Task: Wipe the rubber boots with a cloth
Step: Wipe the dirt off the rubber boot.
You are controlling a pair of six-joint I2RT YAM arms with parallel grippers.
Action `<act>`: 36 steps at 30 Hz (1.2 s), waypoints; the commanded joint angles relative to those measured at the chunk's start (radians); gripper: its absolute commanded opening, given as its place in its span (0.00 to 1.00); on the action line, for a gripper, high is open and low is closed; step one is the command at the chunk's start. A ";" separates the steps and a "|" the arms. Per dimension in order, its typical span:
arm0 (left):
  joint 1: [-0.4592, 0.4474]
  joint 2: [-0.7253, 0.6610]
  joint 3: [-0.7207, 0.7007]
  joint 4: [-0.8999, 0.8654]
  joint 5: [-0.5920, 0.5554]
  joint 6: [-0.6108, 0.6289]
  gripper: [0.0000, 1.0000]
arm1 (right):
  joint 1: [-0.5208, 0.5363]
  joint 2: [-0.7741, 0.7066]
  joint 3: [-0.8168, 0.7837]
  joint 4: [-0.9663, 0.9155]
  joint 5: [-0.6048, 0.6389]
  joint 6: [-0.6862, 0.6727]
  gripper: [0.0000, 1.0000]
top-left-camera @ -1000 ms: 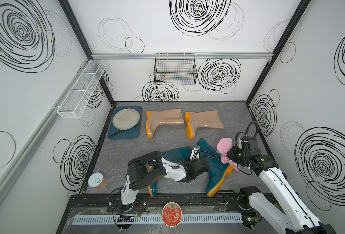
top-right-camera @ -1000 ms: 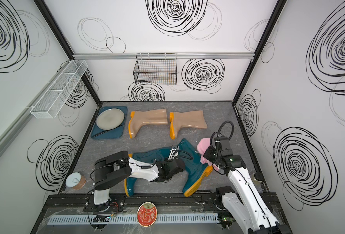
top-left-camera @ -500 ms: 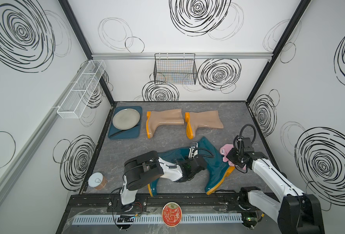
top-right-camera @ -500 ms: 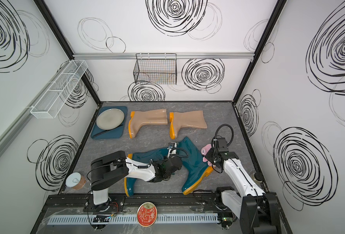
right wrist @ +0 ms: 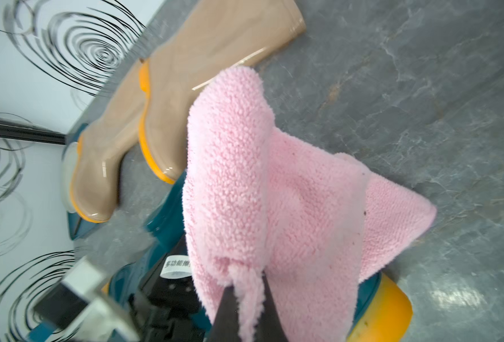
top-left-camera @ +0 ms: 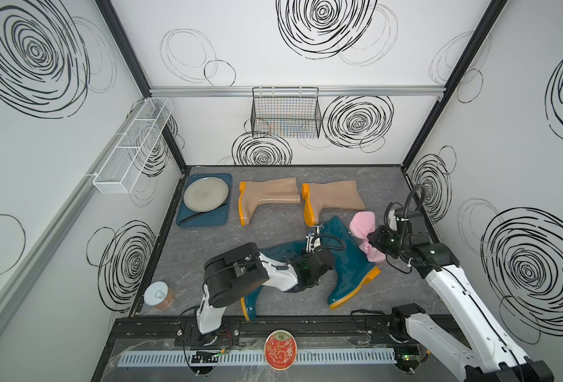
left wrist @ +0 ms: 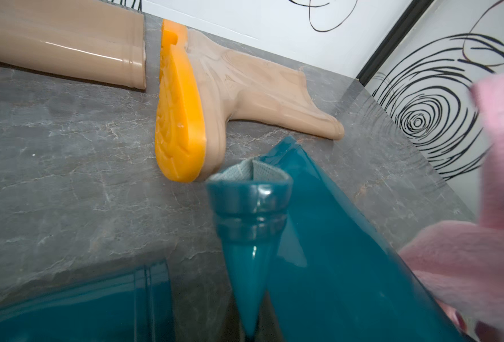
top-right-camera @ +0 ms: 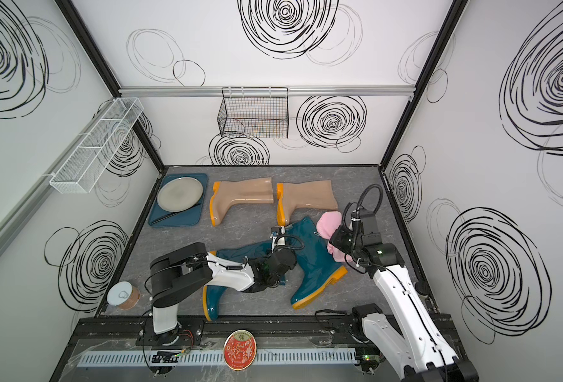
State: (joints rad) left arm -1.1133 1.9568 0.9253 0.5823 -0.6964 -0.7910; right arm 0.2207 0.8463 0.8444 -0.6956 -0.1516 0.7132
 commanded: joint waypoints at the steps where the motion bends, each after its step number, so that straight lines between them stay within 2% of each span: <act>1: 0.030 0.033 0.064 0.028 -0.045 -0.060 0.00 | 0.017 0.001 0.204 -0.096 0.012 0.019 0.00; 3: 0.044 0.042 0.082 -0.021 -0.026 -0.085 0.00 | 0.051 0.029 0.304 -0.150 0.035 0.021 0.00; 5: 0.053 0.039 0.072 -0.026 -0.013 -0.099 0.00 | 0.115 0.031 0.318 -0.165 0.083 0.055 0.00; 7: 0.055 0.030 0.048 -0.013 -0.010 -0.109 0.00 | 0.191 0.013 0.245 -0.138 0.119 0.102 0.00; 9: 0.052 0.019 0.021 0.007 -0.008 -0.111 0.00 | 0.249 -0.003 0.118 -0.078 0.106 0.152 0.00; 12: 0.042 0.001 -0.008 0.015 -0.016 -0.110 0.00 | 0.268 -0.018 -0.034 -0.015 0.080 0.192 0.00; 14: 0.036 -0.011 -0.026 0.028 -0.018 -0.101 0.00 | 0.265 -0.028 -0.094 0.012 0.106 0.181 0.00; 15: 0.031 -0.017 -0.037 0.038 -0.018 -0.094 0.00 | 0.263 -0.030 -0.115 0.023 0.134 0.173 0.04; 17: 0.025 -0.025 -0.053 0.042 -0.019 -0.085 0.00 | 0.255 -0.021 -0.134 0.036 0.176 0.143 0.30; 20: 0.018 -0.033 -0.071 0.054 -0.024 -0.080 0.00 | 0.245 0.035 -0.130 0.050 0.221 0.087 0.59; 24: 0.014 -0.035 -0.080 0.071 -0.023 -0.078 0.00 | 0.238 0.136 -0.120 0.126 0.198 0.031 0.83; 26: 0.011 -0.034 -0.073 0.071 -0.023 -0.070 0.00 | 0.242 0.187 -0.122 0.176 0.186 0.012 0.86; 28: 0.003 -0.033 -0.067 0.071 -0.033 -0.055 0.00 | 0.248 0.245 -0.117 0.197 0.176 0.014 0.87; 31: -0.002 -0.039 -0.066 0.074 -0.042 -0.048 0.00 | 0.268 0.337 -0.090 0.161 0.200 0.028 0.77; 36: -0.003 -0.050 -0.078 0.083 -0.040 -0.051 0.00 | 0.244 0.362 -0.153 0.152 0.303 0.022 0.41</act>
State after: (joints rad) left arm -1.1027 1.9472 0.8581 0.6270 -0.7124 -0.8528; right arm 0.4820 1.2190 0.7189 -0.5415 0.0750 0.7410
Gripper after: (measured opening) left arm 0.064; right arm 0.448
